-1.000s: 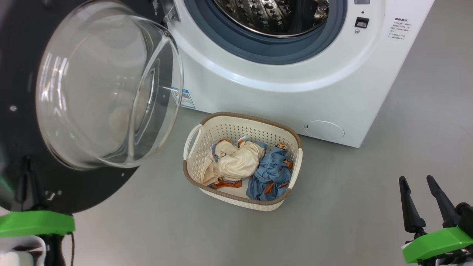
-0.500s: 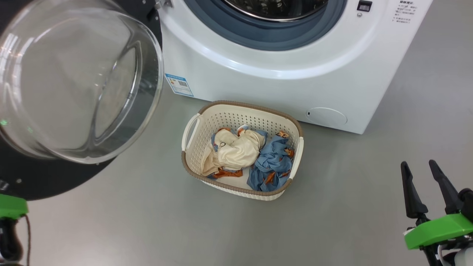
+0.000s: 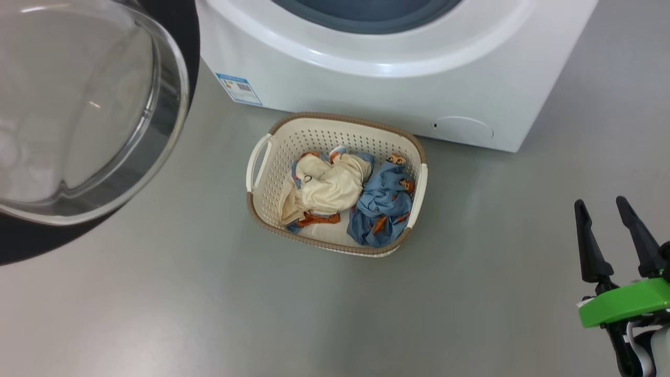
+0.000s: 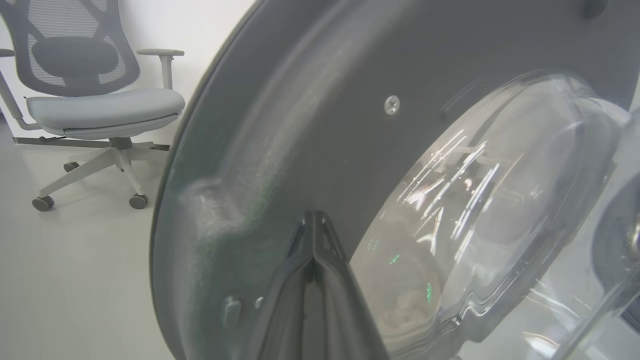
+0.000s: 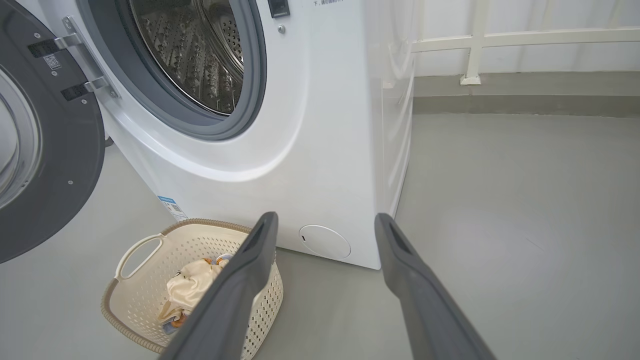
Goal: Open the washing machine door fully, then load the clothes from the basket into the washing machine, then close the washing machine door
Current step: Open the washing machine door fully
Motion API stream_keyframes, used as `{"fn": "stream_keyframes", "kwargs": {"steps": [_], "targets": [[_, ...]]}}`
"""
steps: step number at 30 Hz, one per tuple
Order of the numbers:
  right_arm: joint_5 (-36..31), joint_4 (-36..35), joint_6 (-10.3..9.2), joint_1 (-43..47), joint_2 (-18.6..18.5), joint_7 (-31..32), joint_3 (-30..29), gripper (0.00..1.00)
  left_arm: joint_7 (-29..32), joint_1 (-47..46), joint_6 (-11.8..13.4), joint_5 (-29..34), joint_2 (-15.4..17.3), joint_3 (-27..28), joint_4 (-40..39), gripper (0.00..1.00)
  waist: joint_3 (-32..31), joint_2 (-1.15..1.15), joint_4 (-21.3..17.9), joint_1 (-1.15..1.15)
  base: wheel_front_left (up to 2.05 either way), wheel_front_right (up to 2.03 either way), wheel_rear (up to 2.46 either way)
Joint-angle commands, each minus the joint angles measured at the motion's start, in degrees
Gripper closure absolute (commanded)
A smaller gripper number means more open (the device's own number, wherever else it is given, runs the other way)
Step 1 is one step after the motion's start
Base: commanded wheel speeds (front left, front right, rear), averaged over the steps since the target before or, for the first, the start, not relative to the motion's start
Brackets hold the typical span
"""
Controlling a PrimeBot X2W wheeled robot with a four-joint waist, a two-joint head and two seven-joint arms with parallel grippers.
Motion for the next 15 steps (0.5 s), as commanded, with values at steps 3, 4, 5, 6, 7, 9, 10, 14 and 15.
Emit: {"fn": "stream_keyframes", "kwargs": {"steps": [3,4,5,6,7,9,10,14,15], "targets": [[-0.78,-1.81,0.08,-1.92,-1.16,-0.76,1.68,0.00,-0.36,-3.64,-0.16,1.17,6.04,3.60,1.27,1.00,3.19,0.00,-0.74,0.00,0.00,0.00,0.00],[-0.83,-1.87,0.08,-2.21,-1.27,-0.76,1.69,0.00,-0.36,-4.23,-0.19,1.32,6.44,4.03,1.99,1.00,3.68,0.00,-0.81,0.00,0.00,0.00,0.00],[-0.88,-1.94,0.08,-2.51,-1.37,-0.76,1.70,0.00,-0.36,-4.77,-0.21,1.62,6.90,4.38,2.58,1.00,4.17,0.00,-0.87,0.00,0.00,0.00,0.00],[-0.92,-1.99,0.08,-2.77,-1.46,-0.76,1.71,0.00,-0.36,-5.29,-0.23,1.83,7.23,4.71,3.04,1.00,4.58,0.00,-0.93,0.00,0.00,0.00,0.00],[-0.97,-2.03,0.08,-3.01,-1.51,-0.76,1.74,0.00,-0.36,-5.74,-0.26,1.94,7.50,5.01,3.45,1.00,4.96,0.00,-1.01,0.00,0.00,0.00,0.00],[-1.02,-2.09,0.08,-3.24,-1.55,-0.76,1.79,0.00,-0.36,-6.21,-0.28,1.97,7.77,5.37,3.99,1.00,5.36,0.00,-1.09,0.00,0.00,0.00,0.00],[-1.07,-2.16,0.08,-3.49,-1.62,-0.76,1.83,0.00,-0.36,-6.77,-0.30,1.72,7.95,5.97,4.56,1.00,5.77,0.00,-1.16,0.00,0.00,0.00,0.00],[-1.20,-2.38,0.08,-4.52,-1.78,-0.76,2.00,0.00,-0.36,-8.16,-0.34,2.19,8.99,7.05,6.23,1.00,7.25,0.00,-1.57,0.00,0.00,0.00,0.00],[-1.22,-2.45,0.08,-4.74,-1.81,-0.76,2.05,0.00,-0.36,-8.44,-0.35,2.27,9.14,7.30,6.63,1.00,7.54,0.00,-1.67,0.00,0.00,0.00,0.00]]}}
